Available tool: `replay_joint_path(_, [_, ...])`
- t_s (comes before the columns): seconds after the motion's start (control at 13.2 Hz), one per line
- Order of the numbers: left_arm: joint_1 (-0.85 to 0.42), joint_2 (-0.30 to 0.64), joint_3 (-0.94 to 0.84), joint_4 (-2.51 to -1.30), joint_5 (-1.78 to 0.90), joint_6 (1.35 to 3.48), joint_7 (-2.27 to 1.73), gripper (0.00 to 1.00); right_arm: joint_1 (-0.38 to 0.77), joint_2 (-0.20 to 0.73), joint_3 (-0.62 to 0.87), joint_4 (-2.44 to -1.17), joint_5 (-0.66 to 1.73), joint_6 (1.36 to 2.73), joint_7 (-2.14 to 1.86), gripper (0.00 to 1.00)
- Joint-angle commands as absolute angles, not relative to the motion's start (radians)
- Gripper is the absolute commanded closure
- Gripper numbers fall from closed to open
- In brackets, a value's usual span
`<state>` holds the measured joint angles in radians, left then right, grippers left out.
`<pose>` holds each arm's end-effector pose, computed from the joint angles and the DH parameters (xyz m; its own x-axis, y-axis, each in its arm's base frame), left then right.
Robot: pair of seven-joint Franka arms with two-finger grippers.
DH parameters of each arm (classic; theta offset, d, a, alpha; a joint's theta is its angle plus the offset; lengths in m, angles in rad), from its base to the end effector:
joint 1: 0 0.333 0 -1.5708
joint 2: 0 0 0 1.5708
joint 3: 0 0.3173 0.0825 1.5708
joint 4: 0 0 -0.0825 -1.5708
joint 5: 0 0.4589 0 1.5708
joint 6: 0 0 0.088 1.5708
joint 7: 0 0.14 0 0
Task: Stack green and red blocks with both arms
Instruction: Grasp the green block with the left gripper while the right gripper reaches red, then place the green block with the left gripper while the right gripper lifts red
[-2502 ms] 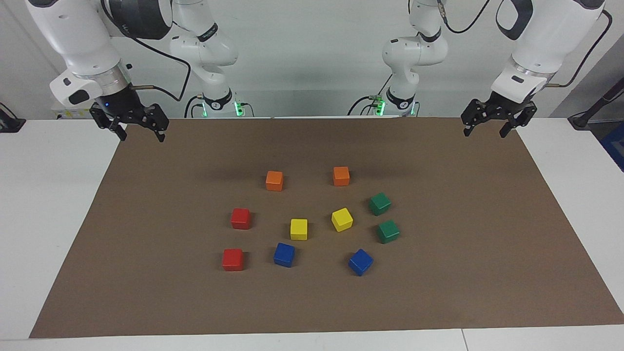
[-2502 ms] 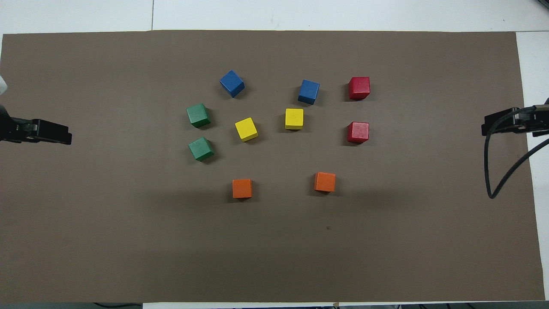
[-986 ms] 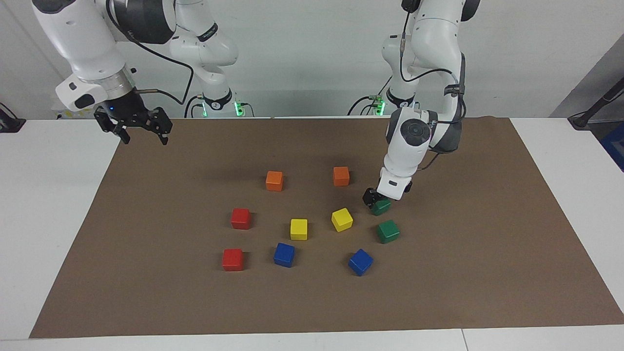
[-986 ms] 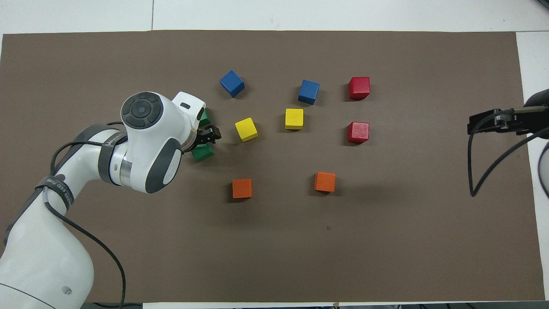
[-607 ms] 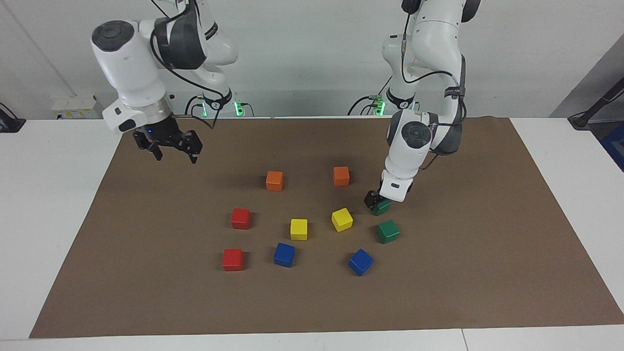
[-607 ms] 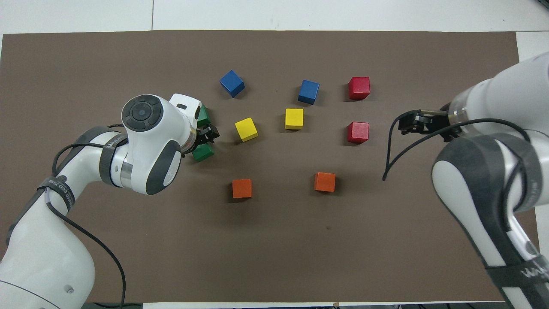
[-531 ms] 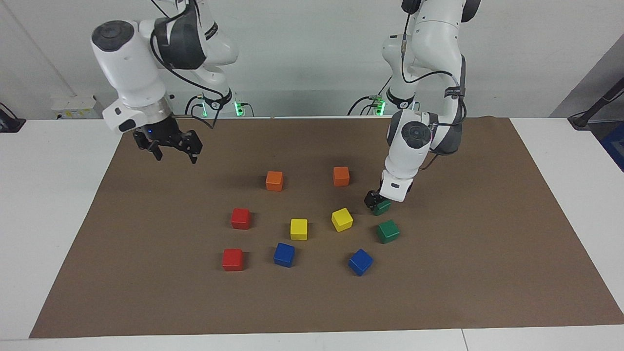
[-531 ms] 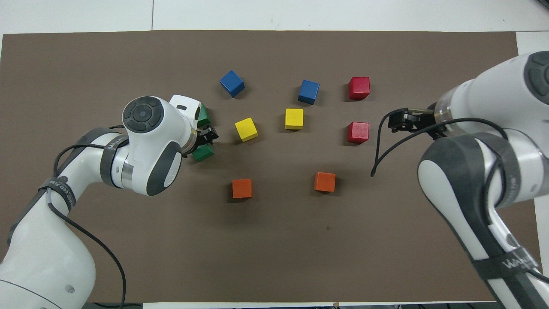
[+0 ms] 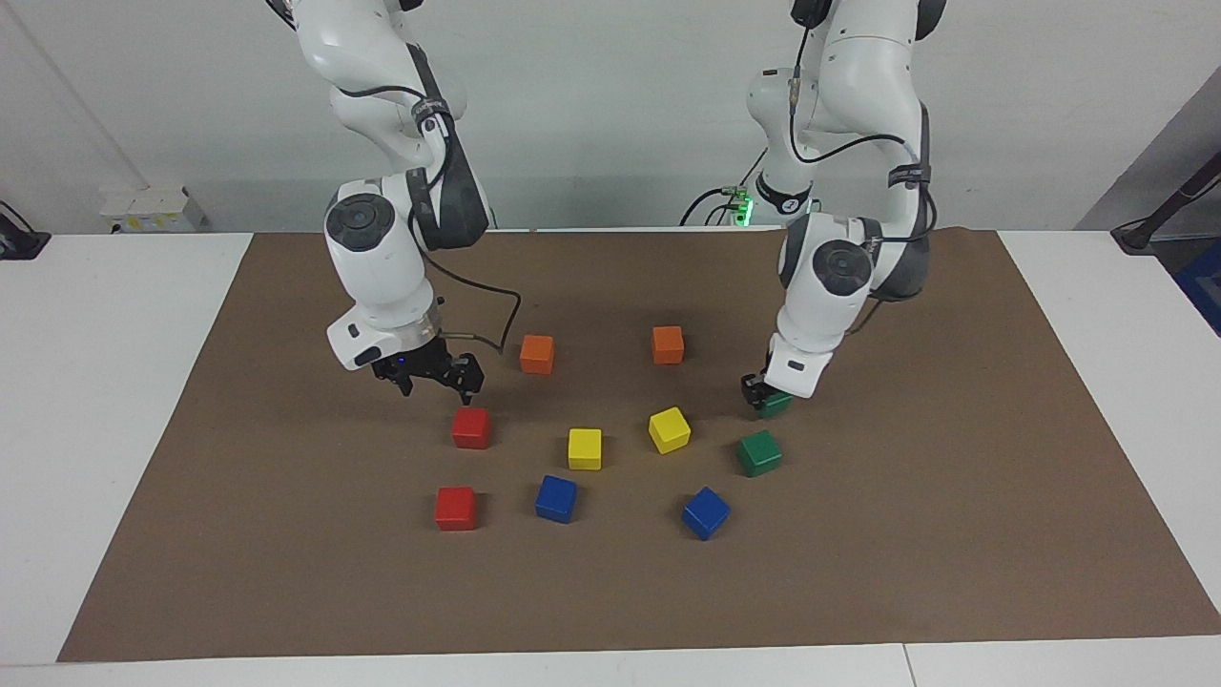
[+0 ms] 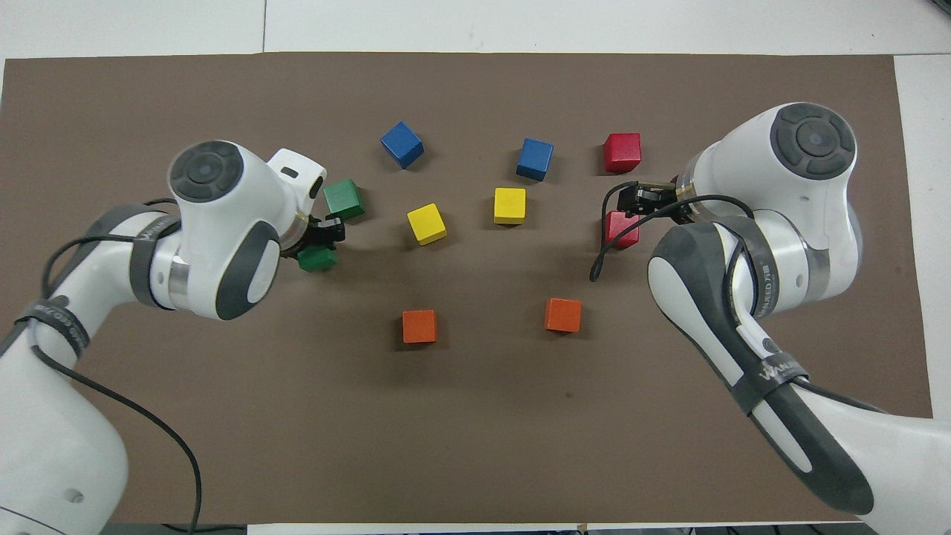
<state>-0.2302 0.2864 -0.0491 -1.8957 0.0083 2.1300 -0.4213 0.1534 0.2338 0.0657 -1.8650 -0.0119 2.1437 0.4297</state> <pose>0.6468 -0.1843 0.2741 0.9891 0.1388 -0.0501 0.1382 -0.9903 -0.0147 0.6700 0.1472 0.3270 0.9779 -0.2053 0.0392 -0.2045 -0.9786 -0.0234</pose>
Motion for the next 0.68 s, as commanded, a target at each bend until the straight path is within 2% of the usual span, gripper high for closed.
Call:
replay_joint_path(0.0, [-0.089,0.282,-0.055,-1.845,0.012,2.088,-0.043,1.0,0.163,0.264,0.064,-1.858,-0.002,2.202,0.446,0.0])
replay_joint_path(0.3, [0.034,0.351,-0.054,-1.845,0.014,2.245,0.202,1.0,0.175,0.328,0.064,-1.856,-0.002,2.263,0.448,0.0])
replay_joint_path(0.61, [0.028,0.357,-0.054,-1.867,0.012,2.258,0.176,1.0,0.193,0.379,0.063,-1.856,-0.002,2.319,0.449,0.0])
